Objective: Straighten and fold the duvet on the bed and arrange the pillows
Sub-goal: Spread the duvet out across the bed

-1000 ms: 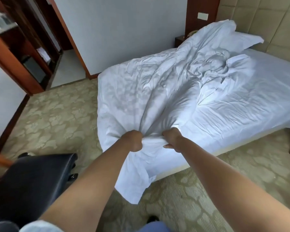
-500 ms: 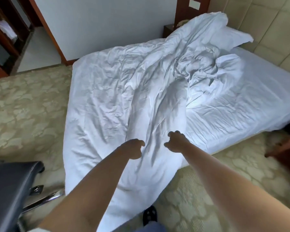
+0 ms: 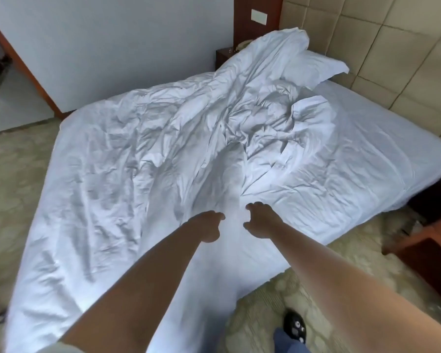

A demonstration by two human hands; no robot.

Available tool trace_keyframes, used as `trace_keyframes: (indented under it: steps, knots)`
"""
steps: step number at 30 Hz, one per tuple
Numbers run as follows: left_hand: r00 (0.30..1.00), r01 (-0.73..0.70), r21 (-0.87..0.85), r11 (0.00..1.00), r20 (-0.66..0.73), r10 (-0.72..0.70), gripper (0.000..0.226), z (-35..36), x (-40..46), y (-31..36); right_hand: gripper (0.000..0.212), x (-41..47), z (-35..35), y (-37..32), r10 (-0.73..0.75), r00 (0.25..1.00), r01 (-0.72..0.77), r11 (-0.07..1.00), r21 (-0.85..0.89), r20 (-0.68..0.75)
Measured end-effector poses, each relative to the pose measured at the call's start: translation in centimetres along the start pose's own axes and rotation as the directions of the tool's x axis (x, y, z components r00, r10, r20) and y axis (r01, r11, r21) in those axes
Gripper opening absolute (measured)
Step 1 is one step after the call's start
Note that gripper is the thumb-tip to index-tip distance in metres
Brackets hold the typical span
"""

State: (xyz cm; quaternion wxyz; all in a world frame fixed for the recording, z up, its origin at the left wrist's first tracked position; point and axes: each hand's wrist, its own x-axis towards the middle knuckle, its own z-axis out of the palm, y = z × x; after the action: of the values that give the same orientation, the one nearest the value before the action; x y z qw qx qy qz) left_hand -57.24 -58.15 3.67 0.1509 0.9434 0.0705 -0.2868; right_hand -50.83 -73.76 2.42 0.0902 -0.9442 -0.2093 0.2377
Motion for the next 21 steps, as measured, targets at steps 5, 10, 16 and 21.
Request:
trace_keyframes:
  steps: [5, 10, 16, 21]
  knots:
    - [0.999, 0.052, -0.032, 0.998, 0.016, -0.051, 0.063, -1.9, 6.2, 6.4, 0.054, 5.5, -4.7, 8.1, -0.065, 0.998, 0.066, 0.997, -0.044, 0.026]
    - [0.996, 0.092, -0.069, 0.993, -0.001, -0.093, 0.063, -3.6, 12.0, 11.5, 0.049, 11.3, -8.7, 14.1, -0.116, 0.992, 0.121, 0.977, -0.177, 0.039]
    - [0.989, 0.144, -0.079, 0.986, 0.041, -0.141, 0.065, -4.8, 20.2, 12.0, 0.056, 18.4, -9.4, 16.9, -0.222, 0.964, 0.258, 0.915, -0.309, 0.147]
    - [0.984, 0.169, -0.155, 0.973, -0.025, -0.175, 0.062, -5.6, 29.0, 10.7, 0.065, 25.4, -9.2, 18.4, -0.304, 0.926, 0.374, 0.820, -0.433, 0.223]
